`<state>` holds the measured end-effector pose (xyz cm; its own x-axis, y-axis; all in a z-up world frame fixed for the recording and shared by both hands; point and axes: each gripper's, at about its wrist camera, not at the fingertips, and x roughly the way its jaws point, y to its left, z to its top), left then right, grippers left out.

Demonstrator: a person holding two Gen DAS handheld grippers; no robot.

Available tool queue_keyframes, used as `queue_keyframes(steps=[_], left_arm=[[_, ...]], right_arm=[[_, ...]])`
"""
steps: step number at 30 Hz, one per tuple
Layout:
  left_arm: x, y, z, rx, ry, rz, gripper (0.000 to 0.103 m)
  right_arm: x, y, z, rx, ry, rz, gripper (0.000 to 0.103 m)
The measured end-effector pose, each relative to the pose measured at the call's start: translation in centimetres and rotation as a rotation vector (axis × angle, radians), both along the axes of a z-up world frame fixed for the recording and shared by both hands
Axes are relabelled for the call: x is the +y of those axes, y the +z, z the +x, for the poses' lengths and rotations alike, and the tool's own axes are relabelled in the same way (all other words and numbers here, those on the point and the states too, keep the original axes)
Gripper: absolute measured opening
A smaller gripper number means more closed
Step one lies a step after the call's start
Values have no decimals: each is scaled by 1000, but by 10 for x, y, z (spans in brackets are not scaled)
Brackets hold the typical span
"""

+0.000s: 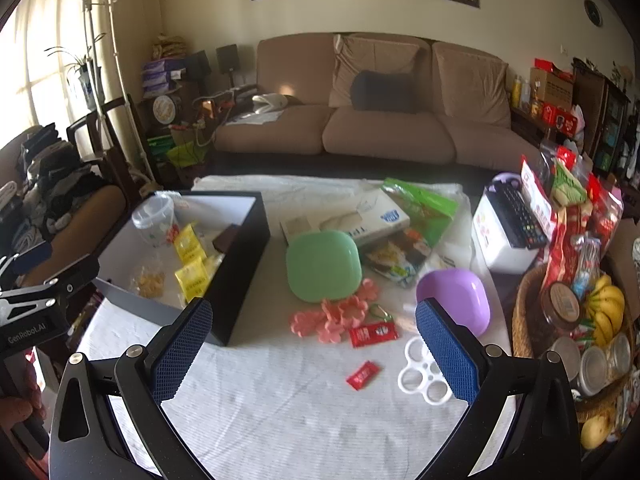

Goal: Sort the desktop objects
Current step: 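Move both tools toward the green bowl and purple bowl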

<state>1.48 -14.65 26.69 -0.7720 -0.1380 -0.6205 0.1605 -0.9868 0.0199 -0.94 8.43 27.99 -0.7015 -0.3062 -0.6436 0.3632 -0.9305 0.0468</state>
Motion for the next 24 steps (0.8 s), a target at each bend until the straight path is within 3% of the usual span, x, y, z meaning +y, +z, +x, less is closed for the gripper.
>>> queue_keyframes(steps=[5, 10, 24], left_arm=[[-4, 3, 0, 2, -2, 4, 103], [8, -12, -5, -21, -26, 5, 103], [97, -95, -27, -121, -188, 54, 103]], right_arm=[[-6, 7, -4, 12, 11, 11, 103], [12, -4, -8, 2, -4, 25, 103], [107, -83, -30, -82, -104, 42, 103]])
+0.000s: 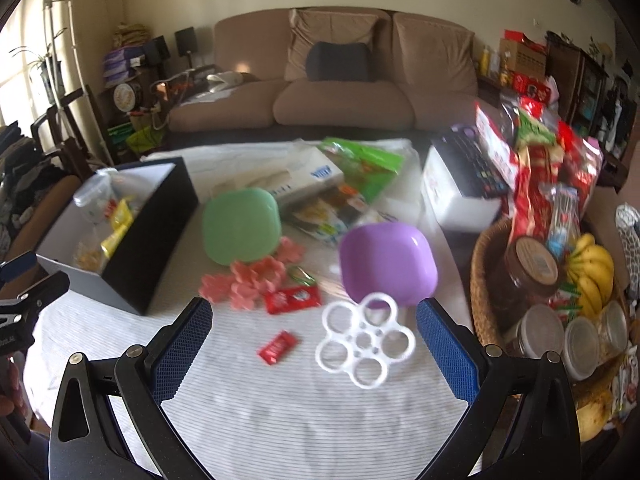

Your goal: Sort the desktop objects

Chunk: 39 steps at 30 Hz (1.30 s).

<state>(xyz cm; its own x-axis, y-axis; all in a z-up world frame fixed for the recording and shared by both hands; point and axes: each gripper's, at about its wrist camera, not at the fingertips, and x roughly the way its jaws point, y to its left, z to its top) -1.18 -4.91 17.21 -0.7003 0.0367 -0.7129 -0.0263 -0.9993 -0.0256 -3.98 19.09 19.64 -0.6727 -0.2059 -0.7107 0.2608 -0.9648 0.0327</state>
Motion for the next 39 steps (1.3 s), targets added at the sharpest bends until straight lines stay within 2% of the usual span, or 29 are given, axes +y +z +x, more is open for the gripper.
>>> queue_keyframes(steps=[8, 14, 21, 26, 30, 39], left_arm=[[39, -47, -21, -49, -73, 12, 103], [60, -61, -49, -52, -96, 11, 103], [71, -73, -93, -64, -86, 4, 103], [73, -89, -117, -76, -77, 8, 103], [69, -101, -137, -89, -49, -1, 103], [58, -120, -179, -125, 38, -40, 103]], right_arm=[[41, -55, -3, -7, -33, -22, 103], [59, -78, -12, -6, -51, -42, 103], [70, -96, -37, -35, -39, -45, 103], [87, -110, -51, -96, -61, -111, 103], [92, -109, -52, -100, -59, -147, 103], [79, -114, -55, -126, -17, -125, 103]])
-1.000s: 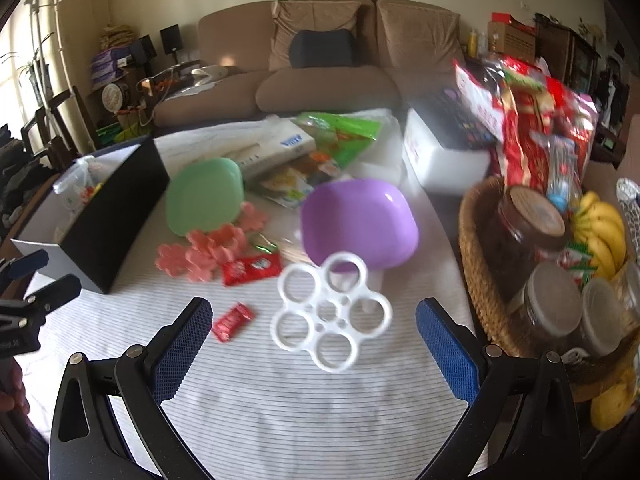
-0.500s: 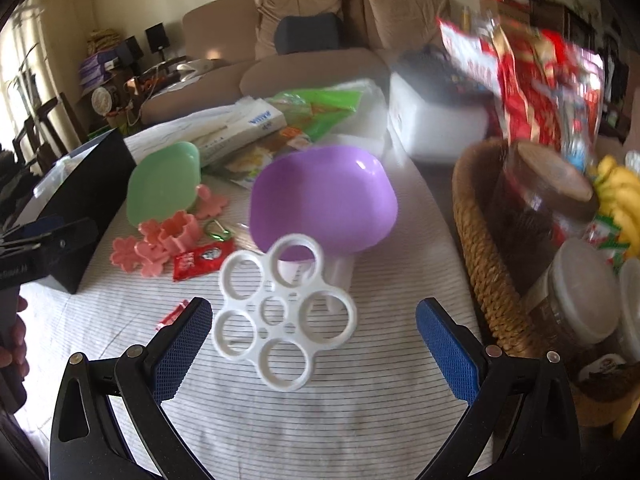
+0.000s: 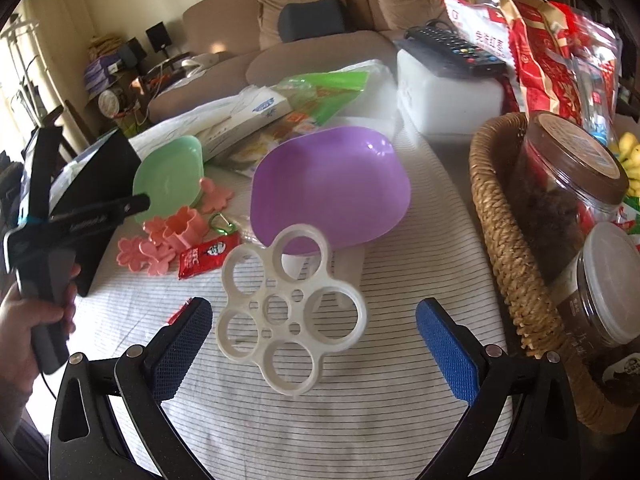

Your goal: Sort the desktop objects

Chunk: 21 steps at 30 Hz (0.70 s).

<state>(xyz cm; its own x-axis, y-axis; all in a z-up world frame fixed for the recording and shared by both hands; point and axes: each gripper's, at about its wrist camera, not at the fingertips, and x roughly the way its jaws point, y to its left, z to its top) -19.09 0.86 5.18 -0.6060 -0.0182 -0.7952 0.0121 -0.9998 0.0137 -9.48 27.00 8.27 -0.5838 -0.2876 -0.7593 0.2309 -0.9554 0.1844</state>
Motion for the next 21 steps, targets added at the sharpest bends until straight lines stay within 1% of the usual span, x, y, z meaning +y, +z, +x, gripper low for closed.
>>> queue_keyframes(steps=[4, 8, 11, 14, 16, 18, 19, 20, 21], left_arm=[[-4, -7, -13, -14, 24, -10, 103], [-13, -17, -28, -50, 73, 6, 103], [-24, -21, -37, -64, 115, 55, 103], [-34, -24, -46, -72, 148, 96, 100], [-37, -26, -50, -76, 148, 131, 84], [-39, -27, -51, -83, 142, 157, 41], [-39, -28, -52, -86, 140, 163, 33], [-39, -28, -52, -86, 136, 172, 21], [-38, -27, -51, -84, 128, 188, 16]], right_arm=[[1, -3, -2, -15, 6, -15, 103], [2, -5, -2, -22, 3, -18, 103], [1, -6, -1, -31, 8, -36, 103], [-5, -6, 0, -30, 25, -36, 103], [-9, -6, 1, -30, 40, -26, 103], [-12, -6, 1, -34, 52, -21, 103], [-13, -7, 2, -36, 57, -20, 103], [-13, -8, 1, -38, 60, -18, 103], [-14, -8, 1, -39, 63, -16, 103]])
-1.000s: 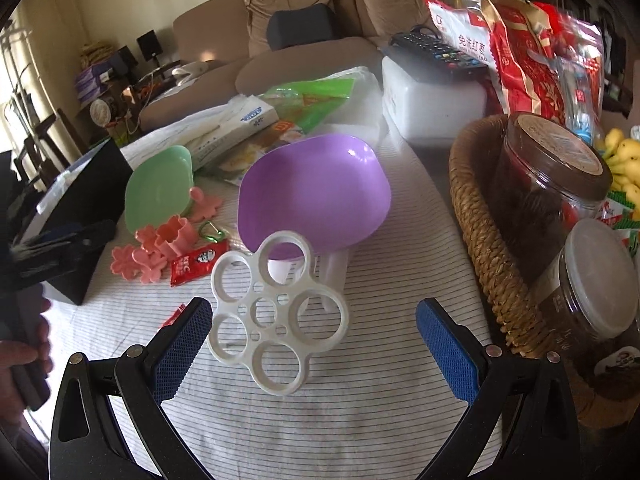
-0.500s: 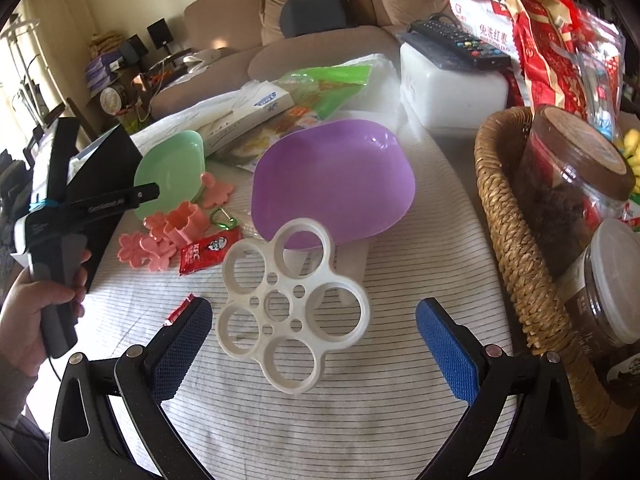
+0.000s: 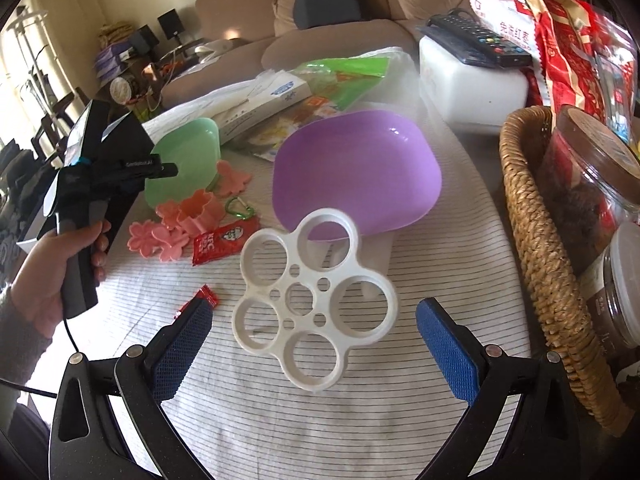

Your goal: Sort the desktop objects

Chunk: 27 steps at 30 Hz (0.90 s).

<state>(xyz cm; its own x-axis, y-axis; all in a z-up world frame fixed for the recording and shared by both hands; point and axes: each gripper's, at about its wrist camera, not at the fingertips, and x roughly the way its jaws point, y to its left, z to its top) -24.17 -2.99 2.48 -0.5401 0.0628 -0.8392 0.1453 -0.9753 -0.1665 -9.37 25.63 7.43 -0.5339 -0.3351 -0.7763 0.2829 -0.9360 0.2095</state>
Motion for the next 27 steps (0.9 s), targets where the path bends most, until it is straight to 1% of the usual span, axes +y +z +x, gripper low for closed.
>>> queue_keyframes(steps=[1, 2, 3, 6, 10, 12, 16, 18, 22, 25, 27], left_arm=[[1, 1, 2, 9, -10, 15, 13], [2, 4, 4, 19, -22, 28, 8], [3, 7, 6, 27, -35, 38, 6], [5, 17, 11, 42, -65, 68, 6], [2, 40, 24, 63, -98, 139, 6], [4, 49, 34, 55, -138, 167, 5], [13, 55, 56, 11, -191, 194, 5], [13, 56, 72, -10, -206, 217, 5], [5, 57, 117, -42, -225, 219, 5], [-4, 54, 158, -69, -228, 210, 5], [-8, 48, 185, -86, -228, 185, 5]], right_arm=[[0, -1, 0, -2, 2, 2, 103], [0, -2, -1, -6, 1, 3, 103], [1, -2, -2, -9, -1, 2, 103], [2, -2, -2, -14, -7, -9, 103], [4, 1, -1, -5, -14, -17, 103], [4, 3, -1, -2, -15, -18, 103], [4, 5, 1, 1, -18, -20, 103], [3, 7, 3, 8, -18, -21, 103], [3, 9, 5, 12, -7, -40, 103], [3, 11, 10, 16, -1, -39, 103], [5, 11, 11, 19, -4, -39, 103]])
